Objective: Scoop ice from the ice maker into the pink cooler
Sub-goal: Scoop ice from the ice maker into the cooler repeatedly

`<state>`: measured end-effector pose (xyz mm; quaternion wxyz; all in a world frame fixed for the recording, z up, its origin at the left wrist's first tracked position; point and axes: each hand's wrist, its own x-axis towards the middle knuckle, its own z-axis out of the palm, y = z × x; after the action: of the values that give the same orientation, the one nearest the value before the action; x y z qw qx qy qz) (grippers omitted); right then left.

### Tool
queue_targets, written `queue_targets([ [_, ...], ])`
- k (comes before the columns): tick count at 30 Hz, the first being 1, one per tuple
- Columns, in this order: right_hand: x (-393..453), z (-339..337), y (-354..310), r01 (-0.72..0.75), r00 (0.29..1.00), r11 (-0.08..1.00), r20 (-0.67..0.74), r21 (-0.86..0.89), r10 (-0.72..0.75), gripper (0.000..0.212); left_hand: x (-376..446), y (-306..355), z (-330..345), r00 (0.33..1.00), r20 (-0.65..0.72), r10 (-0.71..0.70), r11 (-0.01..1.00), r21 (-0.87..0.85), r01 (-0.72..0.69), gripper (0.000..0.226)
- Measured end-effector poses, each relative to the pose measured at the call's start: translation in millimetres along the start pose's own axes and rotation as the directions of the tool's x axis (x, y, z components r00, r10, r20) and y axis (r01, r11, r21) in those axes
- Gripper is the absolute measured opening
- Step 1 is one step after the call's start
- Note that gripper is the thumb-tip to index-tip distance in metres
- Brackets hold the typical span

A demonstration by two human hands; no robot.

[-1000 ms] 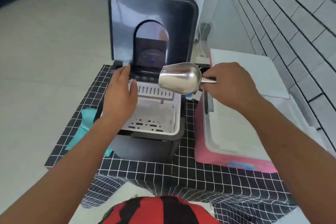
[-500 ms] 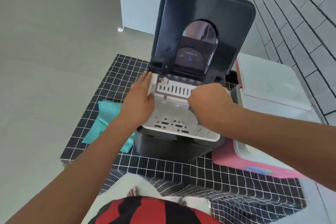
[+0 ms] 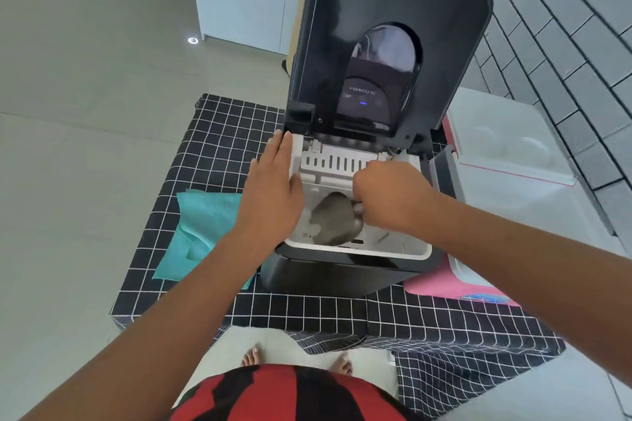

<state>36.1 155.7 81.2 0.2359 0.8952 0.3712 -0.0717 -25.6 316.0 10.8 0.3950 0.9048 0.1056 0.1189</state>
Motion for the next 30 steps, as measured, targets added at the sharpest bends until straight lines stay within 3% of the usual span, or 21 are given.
queue_targets([
  [2, 0.8, -2.5, -1.5, -0.027, 0.999, 0.999, -0.018, 0.034, 0.027, 0.036, -0.3, 0.4, -1.1, 1.000, 0.005, -0.001, 1.000, -0.025, 0.001, 0.062],
  [5, 0.0, -12.9, 7.7, -0.076, 0.997, 0.994, -0.003, -0.084, 0.076, 0.033, -1.6, 0.6, -2.0, 1.000, 0.008, 0.008, 0.999, -0.037, -0.008, 0.061],
  [8, -3.3, -11.0, 12.6, -0.059, 0.991, 0.982, 0.105, -0.178, 0.078, 0.025, -1.1, 0.0, -2.5, 1.000, 0.015, 0.007, 0.999, -0.040, -0.006, 0.062],
  [12, -2.0, 1.7, 22.9, -0.082, 0.964, 0.996, 0.249, -0.040, 0.089, 0.023, -1.0, -1.0, -1.0, 1.000, 0.016, 0.002, 0.999, -0.052, -0.002, 0.062],
  [15, -3.5, 12.5, 29.3, -0.110, 0.971, 0.993, 0.220, 0.049, 0.097, 0.027, -1.5, -1.1, -0.4, 1.000, 0.016, -0.002, 0.999, -0.050, 0.003, 0.062],
  [19, -5.1, 24.7, 26.3, -0.091, 0.991, 0.994, 0.106, 0.068, 0.083, 0.007, 0.4, -2.7, -0.1, 1.000, 0.009, -0.006, 0.999, -0.032, 0.006, 0.061],
  [21, -5.3, 24.9, 25.6, -0.099, 0.988, 0.988, 0.129, 0.117, 0.083, 0.011, 0.0, -3.7, 0.7, 1.000, -0.003, -0.008, 1.000, -0.030, 0.008, 0.060],
  [24, -6.6, 29.8, 20.8, -0.129, 0.978, 0.953, 0.192, 0.274, 0.078, 0.029, -1.5, -5.4, 2.3, 1.000, -0.018, -0.004, 1.000, -0.016, 0.004, 0.060],
  [27, -8.6, 34.4, 14.6, -0.170, 0.965, 0.908, 0.250, 0.383, 0.075, 0.016, -1.4, -6.4, 3.1, 1.000, -0.027, 0.004, 1.000, -0.012, -0.004, 0.059],
  [30, -9.4, 34.8, 11.9, -0.232, 0.940, 0.836, 0.336, 0.497, 0.061, 0.024, -1.2, -7.1, 3.8, 1.000, -0.029, 0.006, 1.000, -0.005, -0.006, 0.059],
])
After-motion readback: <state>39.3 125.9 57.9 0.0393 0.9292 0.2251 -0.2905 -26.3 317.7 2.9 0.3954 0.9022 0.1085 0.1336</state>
